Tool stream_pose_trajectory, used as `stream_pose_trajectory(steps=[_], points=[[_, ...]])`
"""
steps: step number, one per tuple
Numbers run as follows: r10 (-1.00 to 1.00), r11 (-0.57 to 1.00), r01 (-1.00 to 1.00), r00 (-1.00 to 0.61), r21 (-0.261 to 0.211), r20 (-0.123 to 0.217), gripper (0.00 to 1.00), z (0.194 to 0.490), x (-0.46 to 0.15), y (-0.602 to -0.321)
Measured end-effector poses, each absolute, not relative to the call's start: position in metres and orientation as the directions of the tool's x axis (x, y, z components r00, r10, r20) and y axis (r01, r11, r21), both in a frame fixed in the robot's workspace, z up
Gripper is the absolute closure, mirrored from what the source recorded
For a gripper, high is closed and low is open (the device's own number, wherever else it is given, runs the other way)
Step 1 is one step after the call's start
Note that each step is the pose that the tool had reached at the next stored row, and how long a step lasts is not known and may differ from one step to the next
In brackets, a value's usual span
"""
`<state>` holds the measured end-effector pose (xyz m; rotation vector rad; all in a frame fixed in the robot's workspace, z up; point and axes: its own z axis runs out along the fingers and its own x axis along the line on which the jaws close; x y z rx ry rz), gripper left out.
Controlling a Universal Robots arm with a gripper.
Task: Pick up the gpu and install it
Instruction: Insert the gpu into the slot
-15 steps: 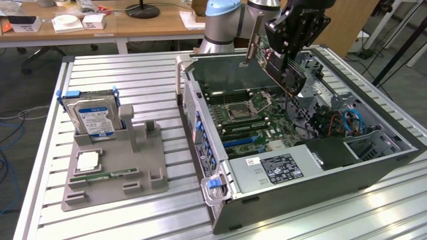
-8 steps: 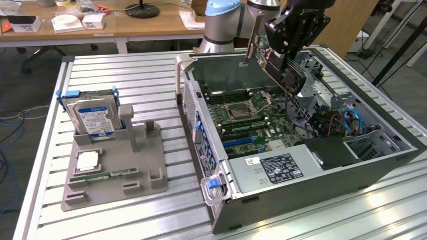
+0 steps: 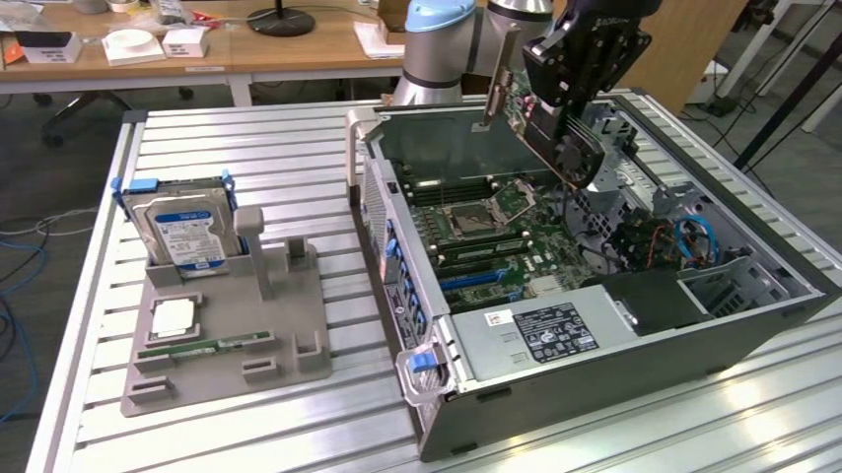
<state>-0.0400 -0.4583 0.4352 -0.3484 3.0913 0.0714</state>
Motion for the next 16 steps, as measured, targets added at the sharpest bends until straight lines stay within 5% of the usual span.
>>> stream_pose_trajectory(steps=[16], points=[[-0.240,0.970,-0.241,-0.970,0.042,-0.035,0.74,0.4351,-0.0400,-0.4583]])
